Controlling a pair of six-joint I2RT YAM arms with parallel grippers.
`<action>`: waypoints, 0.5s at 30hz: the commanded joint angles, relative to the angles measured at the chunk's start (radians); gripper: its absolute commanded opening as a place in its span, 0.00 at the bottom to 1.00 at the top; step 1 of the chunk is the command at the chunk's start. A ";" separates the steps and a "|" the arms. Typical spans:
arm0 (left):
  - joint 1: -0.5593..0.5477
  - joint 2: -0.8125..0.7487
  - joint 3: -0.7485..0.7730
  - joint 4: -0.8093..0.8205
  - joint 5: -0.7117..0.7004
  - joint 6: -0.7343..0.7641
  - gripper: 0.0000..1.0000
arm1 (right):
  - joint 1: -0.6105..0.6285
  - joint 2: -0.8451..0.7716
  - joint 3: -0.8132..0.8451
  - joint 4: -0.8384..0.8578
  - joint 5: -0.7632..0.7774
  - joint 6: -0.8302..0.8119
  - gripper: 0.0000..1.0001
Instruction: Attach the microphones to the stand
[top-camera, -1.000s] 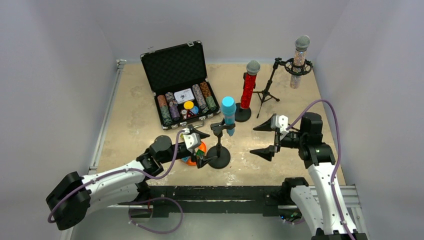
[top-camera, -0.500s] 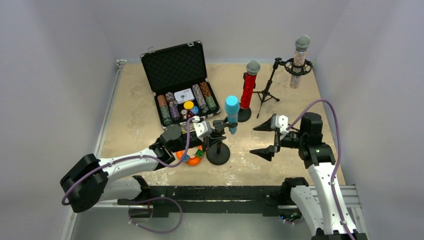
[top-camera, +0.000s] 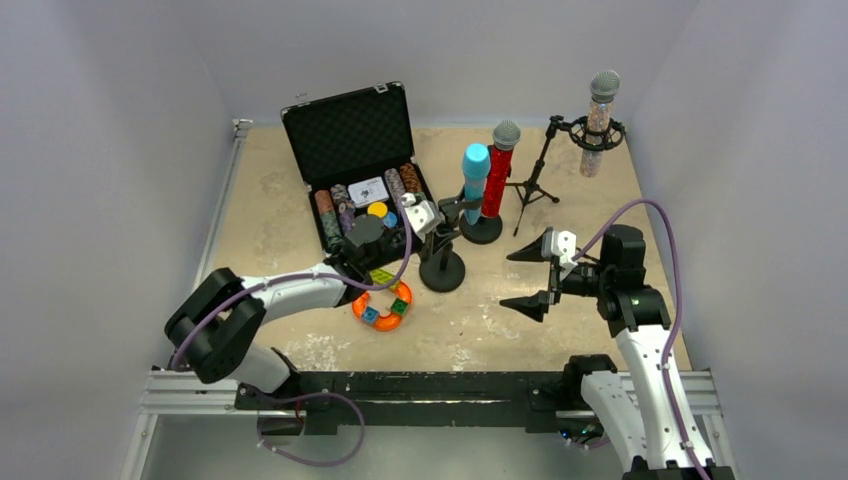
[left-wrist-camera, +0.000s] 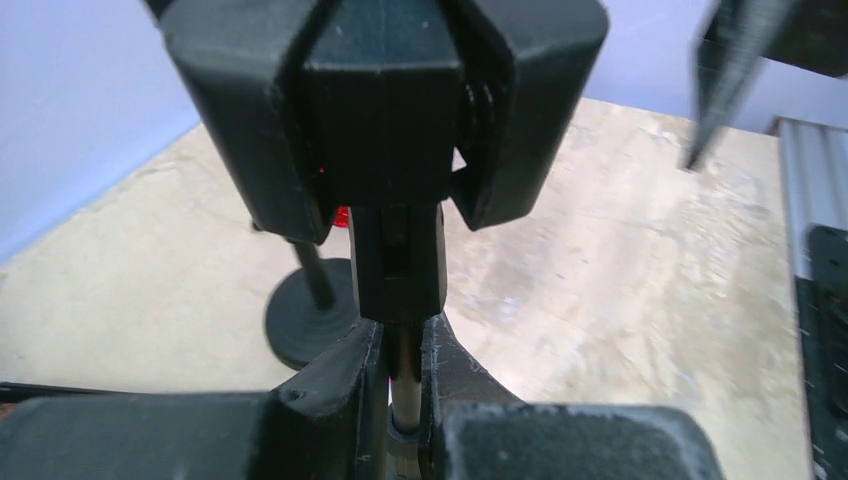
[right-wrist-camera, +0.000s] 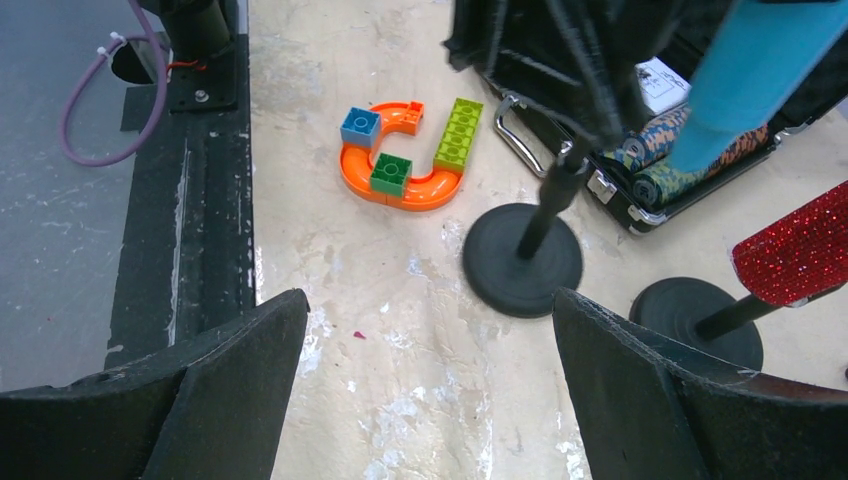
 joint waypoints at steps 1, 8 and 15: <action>0.054 0.056 0.134 0.224 -0.023 -0.022 0.00 | -0.007 -0.010 -0.004 0.006 0.015 -0.019 0.96; 0.089 0.114 0.176 0.224 -0.032 -0.036 0.00 | -0.008 -0.009 -0.002 0.005 0.016 -0.022 0.96; 0.090 0.131 0.144 0.246 -0.048 -0.077 0.14 | -0.011 -0.013 -0.003 0.004 0.021 -0.023 0.96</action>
